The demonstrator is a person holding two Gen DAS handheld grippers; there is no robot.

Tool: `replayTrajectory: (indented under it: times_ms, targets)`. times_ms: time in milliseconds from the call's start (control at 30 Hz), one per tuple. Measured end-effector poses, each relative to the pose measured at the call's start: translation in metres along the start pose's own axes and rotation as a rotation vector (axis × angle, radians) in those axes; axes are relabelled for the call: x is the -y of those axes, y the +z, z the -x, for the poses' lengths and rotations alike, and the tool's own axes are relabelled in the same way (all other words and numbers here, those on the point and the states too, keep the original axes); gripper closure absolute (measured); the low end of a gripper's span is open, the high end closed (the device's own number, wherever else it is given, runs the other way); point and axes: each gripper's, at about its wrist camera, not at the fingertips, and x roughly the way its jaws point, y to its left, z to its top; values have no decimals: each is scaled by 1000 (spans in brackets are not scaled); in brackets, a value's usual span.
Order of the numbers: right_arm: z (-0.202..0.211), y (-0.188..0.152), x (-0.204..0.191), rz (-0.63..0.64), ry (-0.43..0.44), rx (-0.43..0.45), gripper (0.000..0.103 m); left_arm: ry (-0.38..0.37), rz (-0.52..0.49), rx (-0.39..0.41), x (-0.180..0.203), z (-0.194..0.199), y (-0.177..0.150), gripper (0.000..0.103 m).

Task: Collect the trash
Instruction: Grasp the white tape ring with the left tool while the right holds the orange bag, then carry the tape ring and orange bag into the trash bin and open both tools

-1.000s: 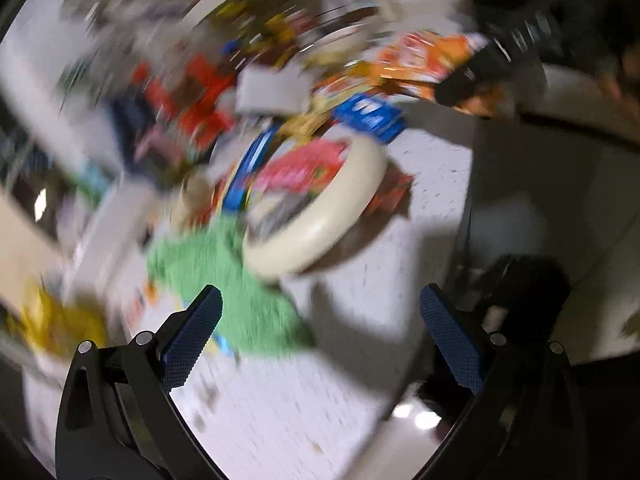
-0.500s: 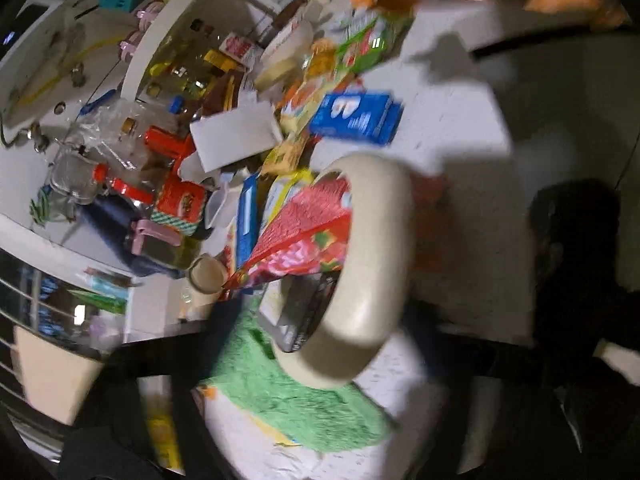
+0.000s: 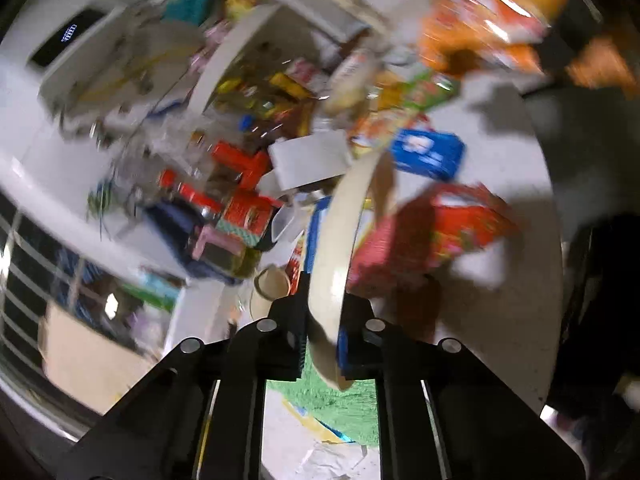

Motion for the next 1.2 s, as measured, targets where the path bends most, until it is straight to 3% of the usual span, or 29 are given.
replayTrajectory:
  times_ms: [133,300,467,567,767,933,1067,1200]
  targets:
    - [-6,4,-4,0,14,1,44,-40,158,-58,-34,-17,-4,97]
    - [-13,9,-9,5,27,-1,44,-208,526,-161,-92,-53,-24,97]
    - [-12,13,-14,9,41,11,44,-239,725,-126,-128,-52,-38,98]
    - [-5,17,-18,18,45,27,44,-236,779,-79,-150,-37,-40,97]
    - [18,24,-22,45,56,63,44,-285,849,70,-186,21,-41,98]
    - [44,23,-26,68,66,76,44,-365,842,158,-187,74,-38,98]
    - [56,7,-18,76,30,24,44,-485,737,172,-148,111,-28,97]
    - [50,-26,2,46,-14,-85,44,-599,594,99,-86,122,-20,97]
